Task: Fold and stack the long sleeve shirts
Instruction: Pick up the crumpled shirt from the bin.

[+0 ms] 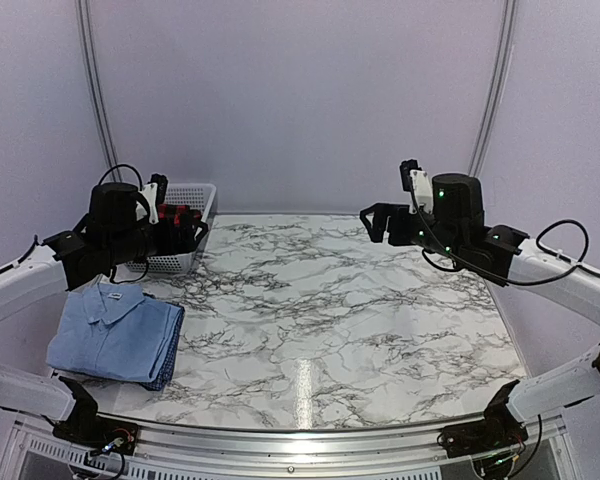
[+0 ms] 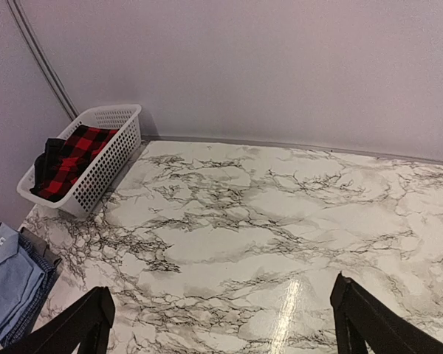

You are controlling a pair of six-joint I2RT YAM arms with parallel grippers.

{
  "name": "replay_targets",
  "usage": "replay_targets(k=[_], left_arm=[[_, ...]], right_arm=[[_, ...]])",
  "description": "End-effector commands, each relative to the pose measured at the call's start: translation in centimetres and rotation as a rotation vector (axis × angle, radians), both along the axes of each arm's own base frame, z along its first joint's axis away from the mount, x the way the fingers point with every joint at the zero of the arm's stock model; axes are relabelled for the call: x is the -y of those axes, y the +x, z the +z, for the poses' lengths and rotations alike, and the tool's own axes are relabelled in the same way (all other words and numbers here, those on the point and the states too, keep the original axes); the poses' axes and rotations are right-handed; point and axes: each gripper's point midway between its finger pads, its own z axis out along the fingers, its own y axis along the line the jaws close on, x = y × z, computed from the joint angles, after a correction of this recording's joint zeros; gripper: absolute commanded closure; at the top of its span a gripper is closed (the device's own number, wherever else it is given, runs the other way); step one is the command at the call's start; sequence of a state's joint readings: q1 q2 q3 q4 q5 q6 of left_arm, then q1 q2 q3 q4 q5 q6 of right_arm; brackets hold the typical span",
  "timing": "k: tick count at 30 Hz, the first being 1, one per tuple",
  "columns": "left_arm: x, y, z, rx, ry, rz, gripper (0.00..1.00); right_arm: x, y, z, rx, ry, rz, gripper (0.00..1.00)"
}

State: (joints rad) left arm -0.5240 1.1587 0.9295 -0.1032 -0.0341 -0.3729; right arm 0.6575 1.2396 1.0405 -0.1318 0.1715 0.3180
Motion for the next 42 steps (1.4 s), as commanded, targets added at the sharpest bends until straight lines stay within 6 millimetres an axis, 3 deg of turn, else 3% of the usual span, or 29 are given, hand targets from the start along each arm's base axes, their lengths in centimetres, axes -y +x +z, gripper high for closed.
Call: replay_targets(k=[1, 17, 21, 28, 38, 42], left_arm=[[-0.2, -0.1, 0.7, 0.016, 0.015, 0.003, 0.01], [-0.2, 0.4, 0.2, 0.004, 0.027, 0.013, 0.01], [-0.8, 1.3, 0.1, -0.007, 0.042, 0.068, 0.01], [-4.6, 6.2, -1.7, -0.123, 0.137, 0.284, 0.01], [-11.0, 14.7, -8.0, -0.35, 0.177, 0.5, 0.01], [-13.6, 17.3, -11.5, -0.427, 0.174, 0.564, 0.01]], right_arm=[[0.3, -0.3, 1.1, 0.03, 0.024, -0.014, 0.01], [0.3, -0.4, 0.9, 0.033, 0.023, -0.013, 0.01], [0.3, -0.3, 0.3, 0.016, 0.006, -0.01, 0.02], [-0.2, -0.6, -0.6, 0.003, -0.011, 0.023, 0.02], [0.5, -1.5, -0.7, 0.008, -0.006, 0.026, 0.01], [0.7, -1.9, -0.8, 0.006, -0.005, 0.028, 0.01]])
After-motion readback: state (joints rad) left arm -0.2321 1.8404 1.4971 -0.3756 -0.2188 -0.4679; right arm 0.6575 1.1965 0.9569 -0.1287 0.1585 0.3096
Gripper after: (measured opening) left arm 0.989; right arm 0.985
